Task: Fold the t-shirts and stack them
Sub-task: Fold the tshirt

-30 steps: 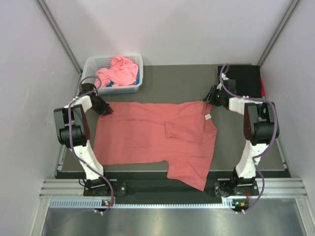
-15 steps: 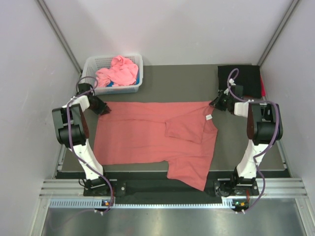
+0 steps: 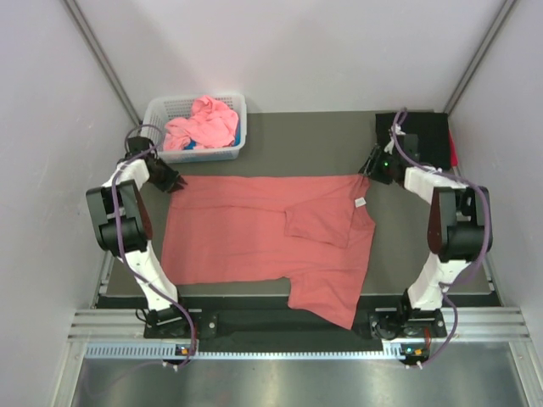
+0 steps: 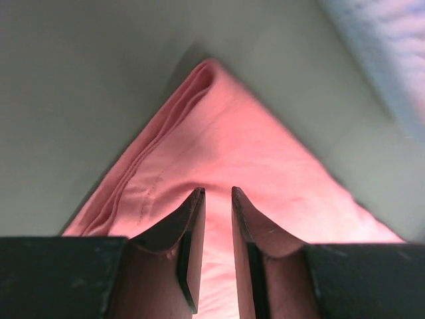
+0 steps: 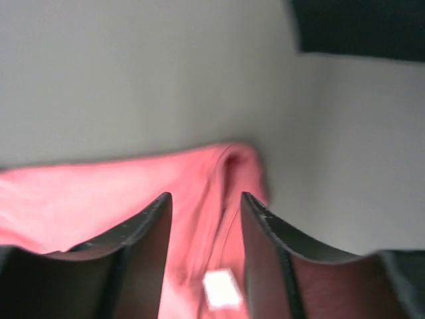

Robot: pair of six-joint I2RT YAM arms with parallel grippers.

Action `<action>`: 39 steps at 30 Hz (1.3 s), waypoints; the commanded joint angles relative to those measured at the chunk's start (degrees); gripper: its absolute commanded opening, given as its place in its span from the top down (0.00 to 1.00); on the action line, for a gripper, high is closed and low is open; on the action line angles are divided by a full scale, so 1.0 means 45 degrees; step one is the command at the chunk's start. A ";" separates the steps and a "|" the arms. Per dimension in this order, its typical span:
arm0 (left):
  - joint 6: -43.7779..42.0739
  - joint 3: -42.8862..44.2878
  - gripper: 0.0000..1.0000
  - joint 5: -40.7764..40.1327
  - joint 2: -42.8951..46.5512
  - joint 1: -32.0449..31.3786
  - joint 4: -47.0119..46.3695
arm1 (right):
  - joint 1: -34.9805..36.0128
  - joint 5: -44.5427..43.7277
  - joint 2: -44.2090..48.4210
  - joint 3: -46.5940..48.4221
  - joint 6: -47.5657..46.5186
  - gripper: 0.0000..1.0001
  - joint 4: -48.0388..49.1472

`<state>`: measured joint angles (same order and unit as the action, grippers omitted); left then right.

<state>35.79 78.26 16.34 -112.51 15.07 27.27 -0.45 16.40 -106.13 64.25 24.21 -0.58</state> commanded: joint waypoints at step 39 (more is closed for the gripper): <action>0.0738 -0.4363 0.62 0.2541 0.5627 0.1260 -0.0532 | 2.0471 -0.7630 0.6689 -0.5312 0.2159 0.49 -0.8934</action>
<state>39.92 58.98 27.66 -89.54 20.29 26.13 90.72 -17.21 -75.50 41.39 30.81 -41.19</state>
